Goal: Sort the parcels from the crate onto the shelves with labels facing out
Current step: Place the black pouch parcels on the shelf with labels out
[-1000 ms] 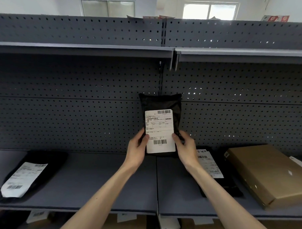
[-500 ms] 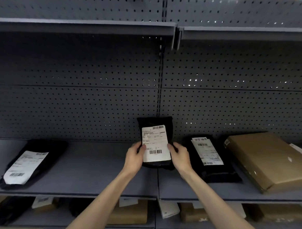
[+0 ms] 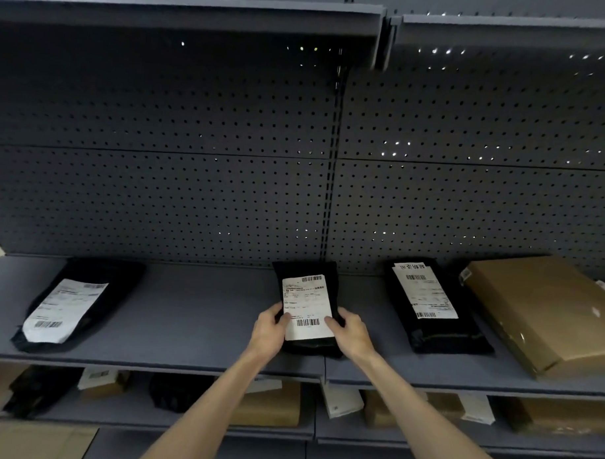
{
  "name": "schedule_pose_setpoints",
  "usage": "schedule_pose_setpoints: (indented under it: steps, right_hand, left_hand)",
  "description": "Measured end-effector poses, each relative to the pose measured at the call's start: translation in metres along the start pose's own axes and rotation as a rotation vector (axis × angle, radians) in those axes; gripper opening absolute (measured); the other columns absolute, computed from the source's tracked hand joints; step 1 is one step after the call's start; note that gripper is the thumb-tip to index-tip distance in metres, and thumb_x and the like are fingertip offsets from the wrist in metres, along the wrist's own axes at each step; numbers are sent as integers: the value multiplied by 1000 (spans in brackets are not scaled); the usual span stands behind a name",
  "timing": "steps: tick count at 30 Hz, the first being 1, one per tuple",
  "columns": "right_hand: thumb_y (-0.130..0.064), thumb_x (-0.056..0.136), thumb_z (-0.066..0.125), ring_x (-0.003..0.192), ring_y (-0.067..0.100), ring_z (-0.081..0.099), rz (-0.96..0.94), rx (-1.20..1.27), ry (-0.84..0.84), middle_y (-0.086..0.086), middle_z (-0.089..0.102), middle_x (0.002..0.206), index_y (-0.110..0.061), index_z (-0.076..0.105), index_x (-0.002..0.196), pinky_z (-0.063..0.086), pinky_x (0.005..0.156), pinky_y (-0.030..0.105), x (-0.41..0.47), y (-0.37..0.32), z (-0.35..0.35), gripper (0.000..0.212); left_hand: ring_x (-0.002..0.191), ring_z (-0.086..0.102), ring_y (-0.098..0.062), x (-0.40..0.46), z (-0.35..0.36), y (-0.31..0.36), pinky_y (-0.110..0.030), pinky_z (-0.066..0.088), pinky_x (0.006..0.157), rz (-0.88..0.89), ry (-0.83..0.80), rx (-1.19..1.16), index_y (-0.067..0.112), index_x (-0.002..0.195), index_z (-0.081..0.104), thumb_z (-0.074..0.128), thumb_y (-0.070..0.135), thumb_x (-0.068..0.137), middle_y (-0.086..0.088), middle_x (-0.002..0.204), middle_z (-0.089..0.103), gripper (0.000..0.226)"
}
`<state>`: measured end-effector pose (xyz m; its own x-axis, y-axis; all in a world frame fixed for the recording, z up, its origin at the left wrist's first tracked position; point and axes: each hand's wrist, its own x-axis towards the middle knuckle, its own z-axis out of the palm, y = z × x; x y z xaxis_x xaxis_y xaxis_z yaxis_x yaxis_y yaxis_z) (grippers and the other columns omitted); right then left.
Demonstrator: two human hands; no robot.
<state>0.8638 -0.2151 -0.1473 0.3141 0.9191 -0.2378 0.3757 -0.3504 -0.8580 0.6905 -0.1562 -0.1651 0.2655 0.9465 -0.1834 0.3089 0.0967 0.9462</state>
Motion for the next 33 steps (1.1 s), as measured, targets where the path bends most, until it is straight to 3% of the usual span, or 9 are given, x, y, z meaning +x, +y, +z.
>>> schedule_pose_setpoints:
  steps: [3,5,7,9,12,14,21,27,33]
  right_hand:
    - [-17,101,53,114,15,59,-5,-21,6,6,61,131,-2,53,135,41,86,10,1,2,3,38]
    - [-17,101,52,106,12,60,-20,-42,2,0,62,127,-2,56,131,43,78,4,3,3,4,33]
    - [-15,101,51,101,9,59,-10,-66,-11,-3,60,125,-3,56,130,42,69,-1,4,3,2,31]
    - [-19,102,51,107,14,60,-2,-134,-17,6,61,131,-2,53,133,45,75,4,4,-1,-1,36]
    - [-33,99,54,130,29,46,-48,-351,25,14,51,138,-2,45,141,42,101,31,6,-9,-12,52]
    - [-39,98,53,129,31,44,-109,-505,54,14,52,135,-7,50,136,43,100,38,10,-12,-24,50]
    - [-41,100,44,127,30,45,-271,-794,160,11,53,134,-12,54,133,39,103,39,19,-28,-83,45]
    - [-41,100,45,123,31,50,-289,-814,266,9,55,129,-14,59,128,44,100,38,24,-13,-165,41]
    - [-42,99,47,123,32,49,-169,-739,265,11,55,127,-13,58,126,46,96,39,22,30,-232,42]
  left_hand:
    - [110,63,-10,-1,0,-1,-5,48,81,3,2,40,19,137,54,47,14,106,4,127,65,33]
    - [109,62,-11,0,-1,-1,-5,48,80,-7,11,54,19,137,53,47,13,106,3,129,64,33]
    - [114,62,-16,3,-1,1,-14,49,90,-16,15,85,14,141,52,48,13,105,-3,134,63,36]
    - [123,58,-22,5,-2,7,-23,47,99,-22,22,161,10,146,46,50,13,104,-7,141,57,42]
    - [139,42,-27,8,-4,18,-34,39,113,14,71,316,10,156,27,56,9,99,-11,151,43,64]
    - [139,36,-29,10,-5,29,-40,39,111,113,96,509,13,156,27,57,9,97,-11,149,41,66]
    - [139,34,-26,19,32,82,-41,38,111,353,22,958,15,149,42,47,32,102,-3,154,39,49]
    - [138,36,-26,29,106,127,-40,38,109,426,-17,995,18,146,44,43,40,103,-2,150,44,49]
    - [137,38,-28,29,175,139,-40,38,109,448,-81,1002,18,147,43,44,41,102,-5,151,44,50]
